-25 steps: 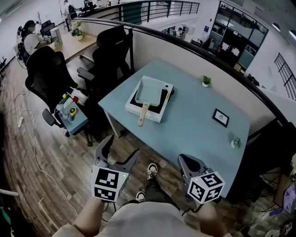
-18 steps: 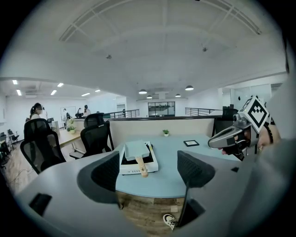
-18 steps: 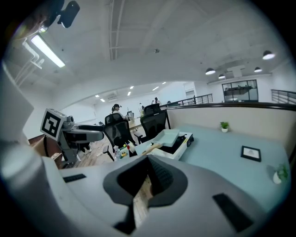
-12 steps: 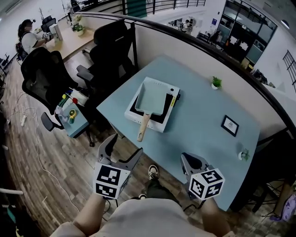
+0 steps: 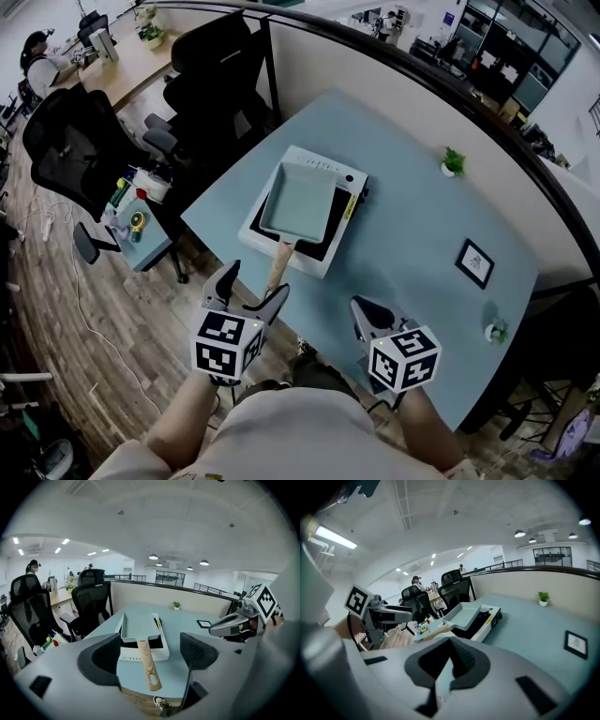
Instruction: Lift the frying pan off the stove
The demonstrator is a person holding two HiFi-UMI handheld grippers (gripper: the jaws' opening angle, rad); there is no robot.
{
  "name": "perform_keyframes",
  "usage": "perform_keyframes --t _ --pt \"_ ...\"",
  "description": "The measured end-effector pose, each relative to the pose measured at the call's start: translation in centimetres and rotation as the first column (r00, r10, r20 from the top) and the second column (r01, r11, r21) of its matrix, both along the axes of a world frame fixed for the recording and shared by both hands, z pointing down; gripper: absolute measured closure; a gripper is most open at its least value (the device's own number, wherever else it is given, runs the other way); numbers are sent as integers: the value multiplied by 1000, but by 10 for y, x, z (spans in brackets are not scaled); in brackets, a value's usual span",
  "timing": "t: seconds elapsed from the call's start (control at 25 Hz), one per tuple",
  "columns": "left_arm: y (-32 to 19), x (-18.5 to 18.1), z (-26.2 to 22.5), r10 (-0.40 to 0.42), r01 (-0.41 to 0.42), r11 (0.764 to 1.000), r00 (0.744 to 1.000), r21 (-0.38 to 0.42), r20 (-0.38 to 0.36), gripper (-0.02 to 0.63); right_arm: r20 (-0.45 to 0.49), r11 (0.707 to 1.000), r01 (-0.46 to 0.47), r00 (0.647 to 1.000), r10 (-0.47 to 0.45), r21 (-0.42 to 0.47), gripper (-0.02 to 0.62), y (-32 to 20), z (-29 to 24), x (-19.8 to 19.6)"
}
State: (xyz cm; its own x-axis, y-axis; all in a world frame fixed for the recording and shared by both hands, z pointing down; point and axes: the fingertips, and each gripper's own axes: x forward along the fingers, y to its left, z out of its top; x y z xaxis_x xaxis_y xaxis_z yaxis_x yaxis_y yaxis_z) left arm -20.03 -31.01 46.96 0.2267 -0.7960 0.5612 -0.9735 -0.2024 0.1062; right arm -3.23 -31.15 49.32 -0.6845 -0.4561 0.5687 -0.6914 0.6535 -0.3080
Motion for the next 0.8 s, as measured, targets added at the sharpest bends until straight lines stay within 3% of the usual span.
perform_keyframes --t 0.24,0.52,0.8 --pt "-30 7 49 27 -20 990 998 -140 49 218 15 998 38 999 -37 -47 591 -30 23 -5" --pt "-45 7 95 30 -18 964 999 -264 42 218 33 994 15 999 -12 -104 591 -48 47 -2" --pt "-55 10 133 44 -29 939 998 -343 35 218 19 990 15 1000 -13 -141 591 -52 66 1"
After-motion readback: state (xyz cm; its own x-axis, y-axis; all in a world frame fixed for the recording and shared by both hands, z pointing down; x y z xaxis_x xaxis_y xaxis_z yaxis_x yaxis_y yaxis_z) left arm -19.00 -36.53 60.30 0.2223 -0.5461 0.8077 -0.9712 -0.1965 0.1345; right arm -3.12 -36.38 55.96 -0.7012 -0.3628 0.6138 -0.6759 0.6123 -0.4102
